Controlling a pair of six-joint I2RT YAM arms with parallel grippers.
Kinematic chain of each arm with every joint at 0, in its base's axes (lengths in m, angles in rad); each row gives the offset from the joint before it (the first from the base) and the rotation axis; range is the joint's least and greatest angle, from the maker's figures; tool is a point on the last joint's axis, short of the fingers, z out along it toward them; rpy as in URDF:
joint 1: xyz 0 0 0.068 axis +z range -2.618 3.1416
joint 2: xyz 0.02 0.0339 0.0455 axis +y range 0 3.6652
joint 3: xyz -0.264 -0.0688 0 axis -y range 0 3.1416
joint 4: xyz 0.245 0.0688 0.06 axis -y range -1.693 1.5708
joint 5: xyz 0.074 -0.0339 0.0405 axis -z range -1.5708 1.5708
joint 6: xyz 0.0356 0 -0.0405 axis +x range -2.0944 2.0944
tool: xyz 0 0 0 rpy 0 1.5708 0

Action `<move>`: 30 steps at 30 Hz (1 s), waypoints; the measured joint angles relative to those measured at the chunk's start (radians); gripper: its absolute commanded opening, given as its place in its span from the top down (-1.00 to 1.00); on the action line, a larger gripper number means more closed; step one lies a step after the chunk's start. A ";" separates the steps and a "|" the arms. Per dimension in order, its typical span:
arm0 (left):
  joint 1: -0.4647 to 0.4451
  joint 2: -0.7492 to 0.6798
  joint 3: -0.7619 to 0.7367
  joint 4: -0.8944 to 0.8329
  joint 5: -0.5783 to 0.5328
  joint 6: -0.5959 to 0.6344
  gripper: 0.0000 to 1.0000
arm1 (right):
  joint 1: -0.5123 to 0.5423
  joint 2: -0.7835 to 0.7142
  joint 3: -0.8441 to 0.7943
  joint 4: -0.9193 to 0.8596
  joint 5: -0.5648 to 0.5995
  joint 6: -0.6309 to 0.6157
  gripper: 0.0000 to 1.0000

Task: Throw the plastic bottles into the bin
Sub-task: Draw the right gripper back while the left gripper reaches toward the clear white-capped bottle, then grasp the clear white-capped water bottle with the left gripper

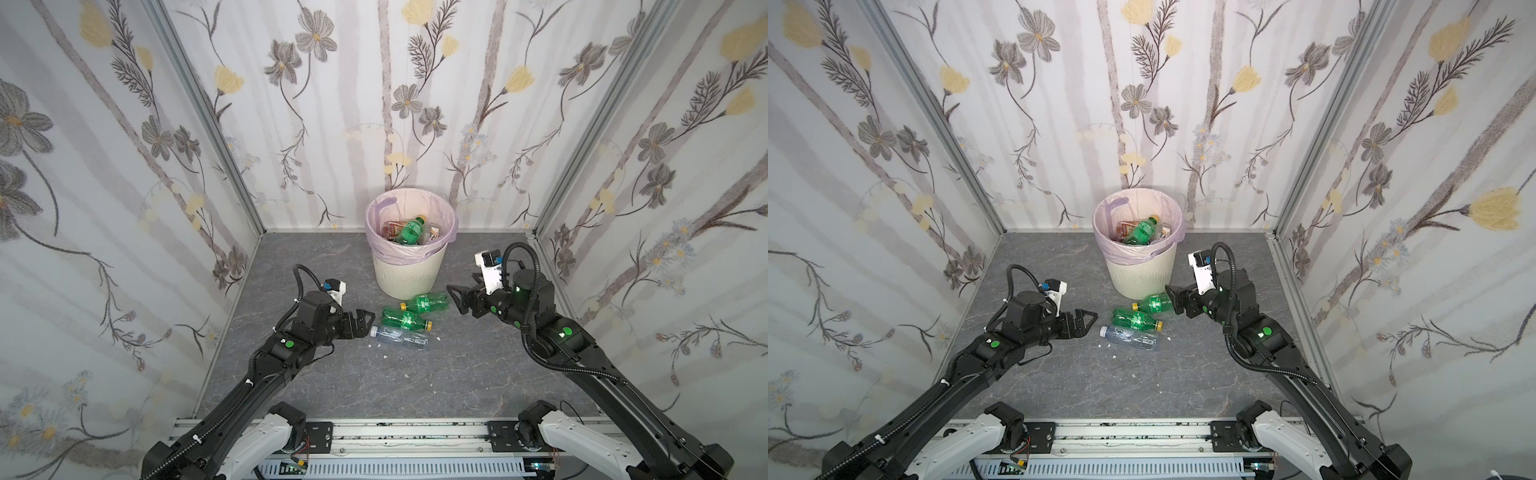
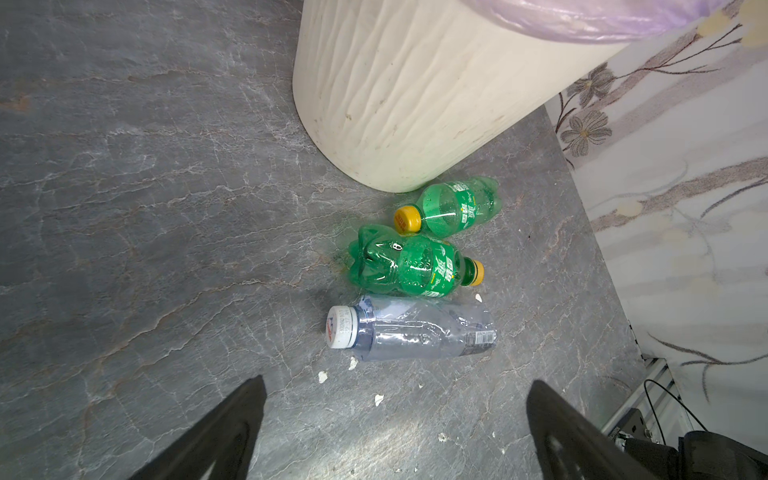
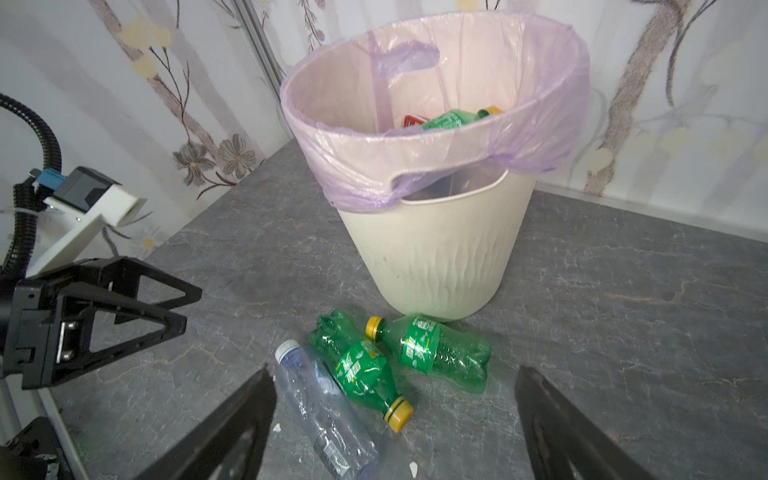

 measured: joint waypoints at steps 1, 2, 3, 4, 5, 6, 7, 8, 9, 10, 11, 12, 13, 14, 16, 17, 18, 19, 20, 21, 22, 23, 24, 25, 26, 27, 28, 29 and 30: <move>-0.001 0.005 0.000 0.000 0.000 -0.001 -0.99 | 0.000 -0.003 -0.014 -0.002 0.000 0.000 -0.79; -0.002 0.011 0.000 0.000 0.002 -0.003 -0.99 | -0.001 -0.003 -0.026 -0.003 0.001 0.006 -0.79; -0.002 0.015 0.000 0.000 0.003 -0.004 -0.99 | -0.001 -0.001 -0.035 -0.004 0.001 0.011 -0.79; -0.002 0.020 0.000 0.000 0.006 -0.008 -0.99 | -0.001 0.004 -0.041 -0.004 0.001 0.017 -0.78; -0.004 0.026 0.000 0.000 0.005 -0.013 -0.99 | -0.002 0.009 -0.043 -0.003 0.002 0.018 -0.78; -0.006 0.033 0.000 0.000 0.005 -0.025 -0.98 | -0.002 0.016 -0.046 -0.002 0.002 0.026 -0.78; -0.008 0.042 0.000 0.001 -0.003 -0.043 -0.98 | -0.003 0.024 -0.049 -0.002 0.003 0.032 -0.77; -0.011 0.052 -0.001 0.002 -0.015 -0.064 -0.99 | -0.003 0.031 -0.051 -0.002 0.003 0.033 -0.77; -0.015 0.064 -0.005 0.005 -0.034 -0.093 -0.98 | -0.003 0.037 -0.052 0.000 0.004 0.039 -0.77; -0.023 0.074 -0.011 0.007 -0.058 -0.130 -0.99 | -0.004 0.045 -0.052 0.002 0.004 0.051 -0.77; -0.034 0.080 -0.018 0.007 -0.087 -0.163 -1.00 | -0.005 0.050 -0.053 0.006 0.006 0.051 -0.77; -0.055 0.083 -0.027 0.007 -0.117 -0.205 -1.00 | -0.006 0.055 -0.053 0.010 0.010 0.052 -0.77; -0.081 0.084 -0.034 0.007 -0.143 -0.244 -1.00 | -0.006 0.060 -0.055 0.014 0.016 0.056 -0.77; -0.111 0.084 -0.039 0.009 -0.166 -0.278 -1.00 | -0.007 0.063 -0.057 0.020 0.019 0.061 -0.76; -0.182 0.090 -0.041 0.021 -0.235 -0.353 -1.00 | -0.009 0.068 -0.063 0.031 0.023 0.071 -0.77; -0.210 0.098 -0.041 0.032 -0.266 -0.387 -1.00 | -0.010 0.069 -0.066 0.034 0.026 0.076 -0.77; -0.240 0.110 -0.041 0.045 -0.298 -0.426 -1.00 | -0.012 0.069 -0.069 0.037 0.026 0.077 -0.77; -0.265 0.126 -0.041 0.056 -0.328 -0.469 -1.00 | -0.015 0.069 -0.074 0.040 0.029 0.078 -0.76; -0.281 0.143 -0.041 0.063 -0.351 -0.516 -1.00 | -0.017 0.069 -0.077 0.042 0.033 0.083 -0.76; -0.291 0.161 -0.041 0.068 -0.370 -0.565 -1.00 | -0.021 0.068 -0.081 0.043 0.035 0.086 -0.76; -0.301 0.182 -0.041 0.075 -0.391 -0.623 -1.00 | -0.024 0.066 -0.087 0.043 0.043 0.089 -0.76; -0.311 0.199 -0.041 0.082 -0.408 -0.670 -1.00 | -0.027 0.063 -0.091 0.043 0.047 0.093 -0.76; -0.326 0.216 -0.041 0.090 -0.426 -0.718 -1.00 | -0.031 0.058 -0.098 0.044 0.049 0.094 -0.76; -0.345 0.232 -0.041 0.101 -0.440 -0.763 -1.00 | -0.035 0.051 -0.105 0.045 0.049 0.096 -0.76; -0.360 0.245 -0.041 0.113 -0.452 -0.798 -0.99 | -0.039 0.043 -0.111 0.046 0.049 0.096 -0.76; -0.378 0.260 -0.041 0.127 -0.463 -0.839 -0.96 | -0.043 0.035 -0.119 0.048 0.049 0.096 -0.76; -0.390 0.275 -0.040 0.140 -0.473 -0.875 -0.92 | -0.049 0.026 -0.125 0.049 0.049 0.096 -0.76; -0.399 0.292 -0.038 0.151 -0.481 -0.906 -0.90 | -0.055 0.020 -0.129 0.048 0.049 0.096 -0.76; -0.407 0.314 -0.033 0.164 -0.489 -0.933 -0.90 | -0.060 0.014 -0.134 0.051 0.052 0.097 -0.76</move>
